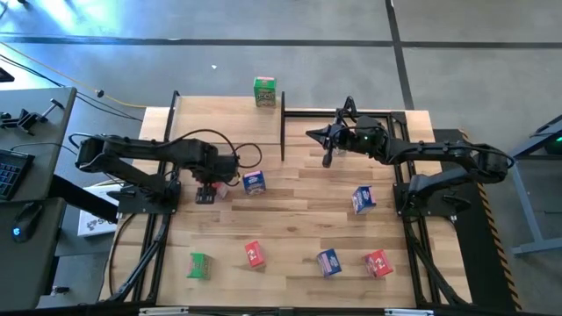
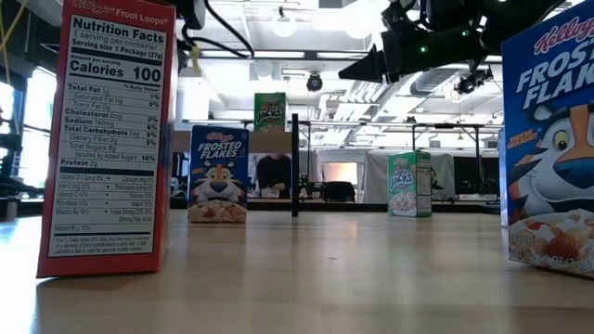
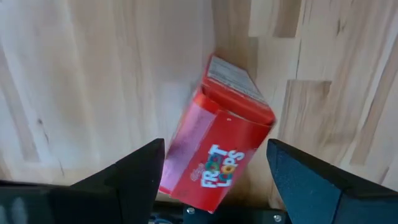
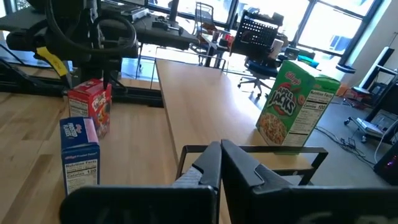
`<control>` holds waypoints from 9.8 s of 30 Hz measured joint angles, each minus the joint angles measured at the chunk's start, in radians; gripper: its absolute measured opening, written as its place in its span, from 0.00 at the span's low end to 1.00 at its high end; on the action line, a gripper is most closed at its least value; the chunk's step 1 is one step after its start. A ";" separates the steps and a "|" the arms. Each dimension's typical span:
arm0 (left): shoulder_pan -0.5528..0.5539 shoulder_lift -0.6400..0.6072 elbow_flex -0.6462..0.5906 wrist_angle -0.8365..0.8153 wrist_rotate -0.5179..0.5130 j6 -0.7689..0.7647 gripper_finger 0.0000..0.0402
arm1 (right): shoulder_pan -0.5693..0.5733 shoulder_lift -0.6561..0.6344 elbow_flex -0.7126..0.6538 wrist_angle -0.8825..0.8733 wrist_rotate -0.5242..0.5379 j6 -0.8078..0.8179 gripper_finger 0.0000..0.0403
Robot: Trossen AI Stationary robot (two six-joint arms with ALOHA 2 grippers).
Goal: Stack cereal on shelf
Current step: Put the top red cereal box on the shelf
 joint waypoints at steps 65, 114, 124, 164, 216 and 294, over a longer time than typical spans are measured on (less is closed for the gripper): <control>0.563 0.375 0.853 -0.132 -0.185 0.519 0.33 | 0.000 0.001 0.000 -0.086 -0.163 -0.023 0.00; 0.666 0.385 0.850 -0.029 -0.102 0.530 0.48 | 0.001 0.001 0.000 -0.077 -0.166 0.005 0.00; 0.666 0.384 0.850 -0.005 -0.105 0.520 0.48 | 0.001 0.001 0.000 -0.077 -0.166 0.004 0.00; 0.671 0.384 0.851 0.001 -0.082 0.484 0.47 | 0.001 0.001 0.000 -0.078 -0.166 0.007 0.00; 0.744 -0.202 -0.177 1.052 -0.210 0.000 0.03 | 0.000 0.000 0.001 -0.086 -0.165 0.004 0.00; 0.690 -0.028 -0.356 1.545 0.072 0.123 0.01 | 0.000 0.000 0.001 -0.116 -0.153 -0.019 0.00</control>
